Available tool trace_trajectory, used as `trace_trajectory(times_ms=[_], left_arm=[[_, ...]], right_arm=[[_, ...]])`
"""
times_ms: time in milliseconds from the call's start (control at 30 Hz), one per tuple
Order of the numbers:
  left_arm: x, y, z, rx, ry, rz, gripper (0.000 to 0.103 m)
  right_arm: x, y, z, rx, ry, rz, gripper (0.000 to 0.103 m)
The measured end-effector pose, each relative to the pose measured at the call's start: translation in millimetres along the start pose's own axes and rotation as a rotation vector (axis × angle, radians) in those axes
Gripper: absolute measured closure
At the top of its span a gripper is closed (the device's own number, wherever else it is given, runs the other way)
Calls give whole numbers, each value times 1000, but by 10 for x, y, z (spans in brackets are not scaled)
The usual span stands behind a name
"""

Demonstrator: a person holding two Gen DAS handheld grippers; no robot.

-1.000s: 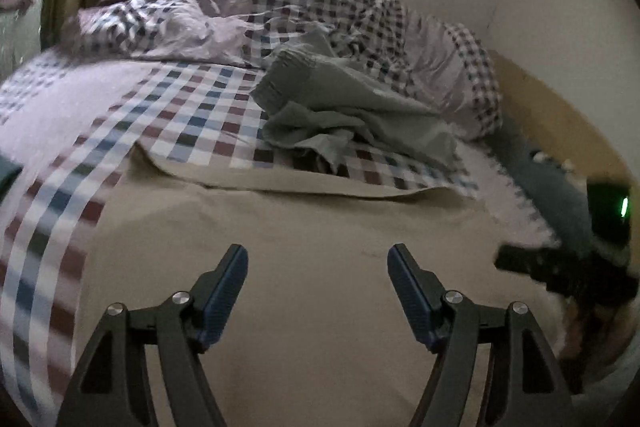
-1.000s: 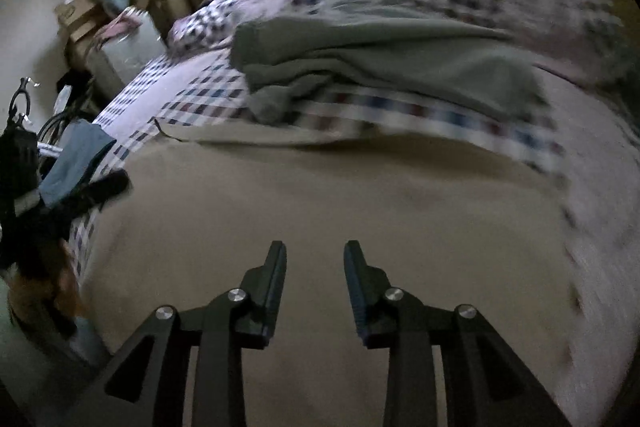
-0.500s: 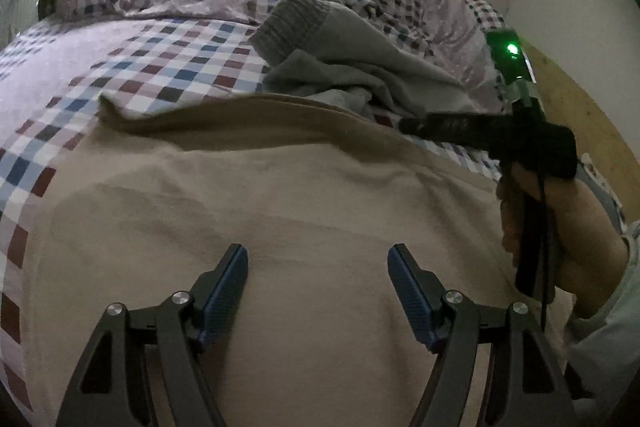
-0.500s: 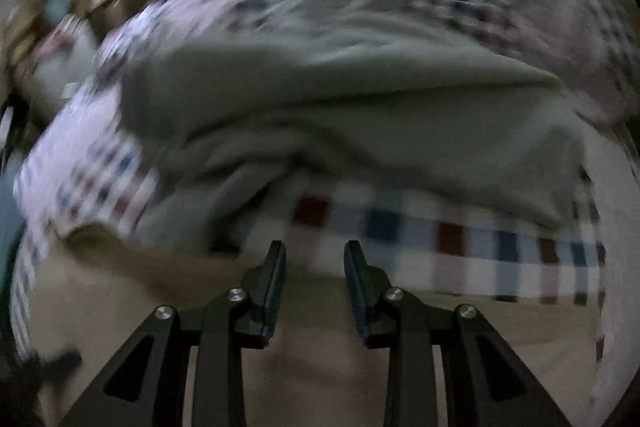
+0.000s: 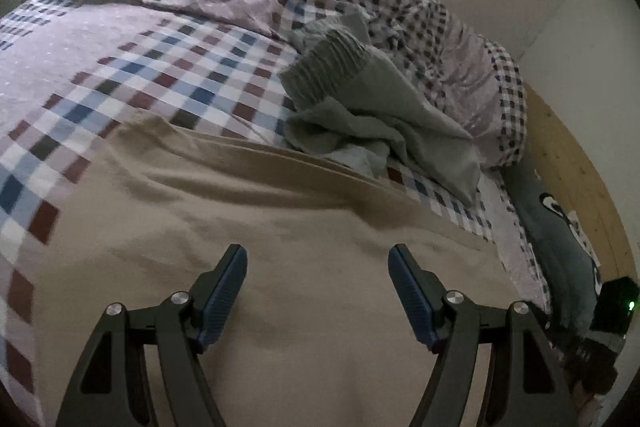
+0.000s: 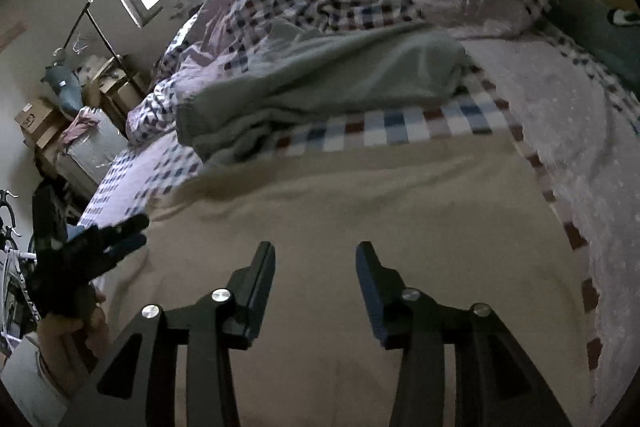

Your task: Fold clothes

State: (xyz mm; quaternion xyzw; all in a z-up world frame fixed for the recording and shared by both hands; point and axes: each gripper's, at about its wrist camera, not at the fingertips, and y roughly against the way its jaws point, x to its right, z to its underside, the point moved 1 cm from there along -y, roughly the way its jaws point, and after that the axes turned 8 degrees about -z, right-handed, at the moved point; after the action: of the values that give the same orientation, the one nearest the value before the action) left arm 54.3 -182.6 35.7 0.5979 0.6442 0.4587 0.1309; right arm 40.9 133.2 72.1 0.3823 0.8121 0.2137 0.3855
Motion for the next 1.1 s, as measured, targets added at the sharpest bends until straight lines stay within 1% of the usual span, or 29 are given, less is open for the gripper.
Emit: trace_trajectory(times_ms=[67, 133, 167, 233, 333, 400, 433, 567, 633, 700, 733, 767, 800, 867, 933, 1000, 1100], left_arm=[[155, -82, 6, -19, -32, 18, 26], [365, -193, -17, -39, -103, 13, 26], [483, -274, -52, -44, -143, -9, 26], [580, -355, -169, -33, -172, -41, 26], [666, -452, -387, -15, -197, -94, 26], [702, -550, -551, -17, -228, -157, 26], [720, -613, -617, -28, -244, -184, 26], [807, -966, -854, -120, -331, -272, 26], [846, -1145, -880, -168, -370, -293, 26], [870, -1335, -905, -194, -410, -336, 27], [856, -1394, -928, -198, -410, -348, 35], [841, -1452, -951, -201, -410, -359, 49], [826, -1510, -974, -204, -409, -371, 52], [789, -1557, -1046, -187, -411, -393, 69], [742, -1559, -1141, -152, -412, -417, 74], [679, -1544, -1244, -109, -403, -442, 74], [638, -1598, -1329, -71, -413, -496, 67]], right_arm=[[58, -36, 37, -10, 5, 1, 57], [104, -100, 64, -21, -2, 15, 57], [132, -147, 91, -32, -7, 24, 57], [182, -244, 134, -59, -17, 36, 57], [208, -332, 108, -61, -32, 34, 57], [224, -351, 70, -49, -51, 14, 57], [232, -362, 51, -44, -61, 5, 57], [255, -448, 5, -50, -92, -16, 57], [254, -475, -17, -52, -97, -23, 57], [260, -494, -35, -54, -108, -38, 57], [264, -504, -44, -55, -114, -45, 57], [270, -512, -50, -57, -120, -50, 57], [276, -521, -57, -59, -126, -55, 57], [292, -529, -71, -65, -129, -67, 57], [311, -532, -80, -69, -132, -75, 57], [334, -538, -85, -73, -137, -82, 57], [351, -549, -96, -75, -139, -88, 57]])
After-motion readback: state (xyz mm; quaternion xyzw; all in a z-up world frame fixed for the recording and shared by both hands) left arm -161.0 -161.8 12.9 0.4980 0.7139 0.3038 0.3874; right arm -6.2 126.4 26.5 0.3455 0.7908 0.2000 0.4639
